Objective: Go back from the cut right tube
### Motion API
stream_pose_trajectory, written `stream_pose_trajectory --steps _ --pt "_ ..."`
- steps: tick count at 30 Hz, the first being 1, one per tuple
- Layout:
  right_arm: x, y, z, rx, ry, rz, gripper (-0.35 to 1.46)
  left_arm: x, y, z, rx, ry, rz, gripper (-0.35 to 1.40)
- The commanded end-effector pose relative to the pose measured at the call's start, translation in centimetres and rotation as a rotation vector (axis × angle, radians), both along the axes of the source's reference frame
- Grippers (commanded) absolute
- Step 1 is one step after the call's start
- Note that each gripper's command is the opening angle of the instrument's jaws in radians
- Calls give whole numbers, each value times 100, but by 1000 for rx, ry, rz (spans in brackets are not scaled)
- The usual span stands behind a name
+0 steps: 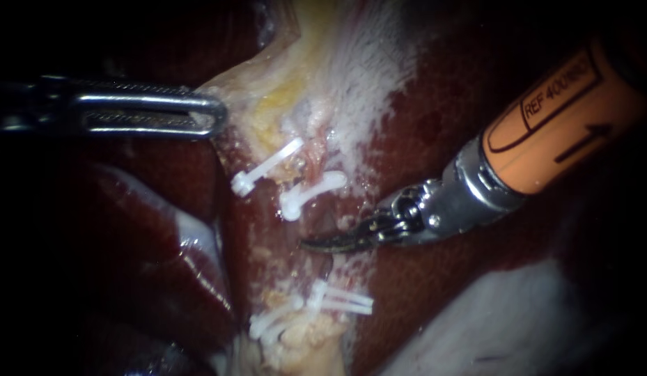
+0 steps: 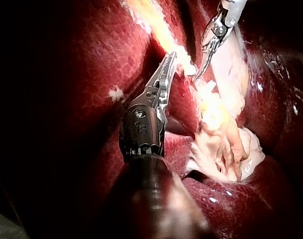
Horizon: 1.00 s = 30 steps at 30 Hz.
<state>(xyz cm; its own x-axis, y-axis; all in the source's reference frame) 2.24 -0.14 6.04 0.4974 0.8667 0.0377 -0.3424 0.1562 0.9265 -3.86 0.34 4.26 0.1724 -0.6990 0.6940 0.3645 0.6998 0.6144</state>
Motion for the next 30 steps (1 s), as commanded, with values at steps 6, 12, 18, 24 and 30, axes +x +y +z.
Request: stream_pose_trajectory --steps 6,12,18,24,30 --pt "0 2 1 -21 2 9 10 0 0 0 -1 0 0 -25" --pt "-1 2 1 -36 10 4 34 0 -1 1 -1 0 0 -25" --pt "-3 1 1 -48 14 5 59 0 -1 2 -1 0 0 -25" --pt "-3 1 1 -56 15 9 78 0 -1 2 -1 0 0 -25" --pt "-11 0 0 -57 16 8 91 1 -1 3 -2 0 1 -25"
